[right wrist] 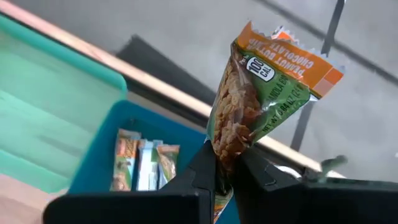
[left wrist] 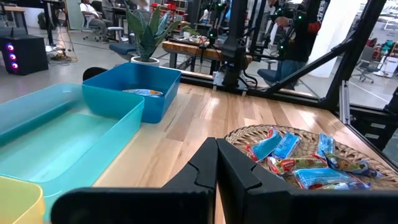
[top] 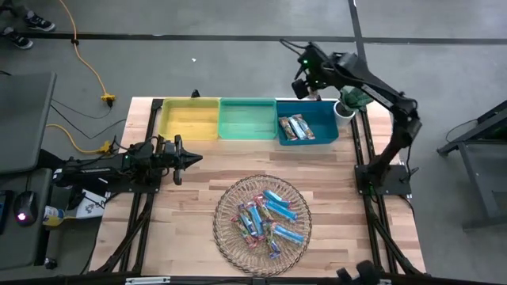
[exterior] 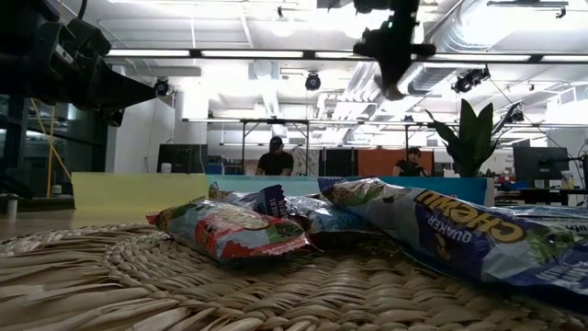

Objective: Pick and place Granola Bars by type
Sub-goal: Put the orange granola bar into the blue bin

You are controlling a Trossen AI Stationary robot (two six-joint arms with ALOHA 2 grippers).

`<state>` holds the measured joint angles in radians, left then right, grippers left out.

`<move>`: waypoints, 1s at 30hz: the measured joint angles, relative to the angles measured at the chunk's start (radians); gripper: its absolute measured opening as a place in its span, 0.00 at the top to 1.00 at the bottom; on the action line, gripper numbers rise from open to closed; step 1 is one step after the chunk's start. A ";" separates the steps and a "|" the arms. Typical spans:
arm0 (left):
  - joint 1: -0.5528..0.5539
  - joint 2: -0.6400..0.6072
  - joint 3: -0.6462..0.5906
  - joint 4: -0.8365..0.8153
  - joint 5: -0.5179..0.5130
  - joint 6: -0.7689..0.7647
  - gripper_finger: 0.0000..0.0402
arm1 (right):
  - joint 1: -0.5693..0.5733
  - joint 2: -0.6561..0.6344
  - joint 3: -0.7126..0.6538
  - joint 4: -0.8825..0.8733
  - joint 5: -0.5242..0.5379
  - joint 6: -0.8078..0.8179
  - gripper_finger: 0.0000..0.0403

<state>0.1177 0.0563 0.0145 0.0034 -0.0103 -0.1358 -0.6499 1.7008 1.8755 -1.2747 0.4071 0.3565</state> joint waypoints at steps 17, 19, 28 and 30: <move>0.000 0.000 0.000 0.000 0.000 0.000 1.00 | -0.011 0.126 -0.324 0.155 -0.184 0.008 0.95; 0.000 0.000 0.000 0.000 0.000 0.000 1.00 | -0.012 0.124 -0.373 0.175 -0.187 0.004 0.95; 0.000 0.000 0.000 0.000 0.000 0.000 1.00 | -0.012 0.123 -0.463 0.223 -0.189 -0.025 0.93; 0.000 0.000 0.000 0.000 0.000 0.000 1.00 | -0.011 0.123 -0.469 0.226 -0.177 -0.028 0.91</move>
<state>0.1177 0.0566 0.0147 0.0036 -0.0105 -0.1359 -0.6613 1.8239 1.4065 -1.0492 0.2302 0.3286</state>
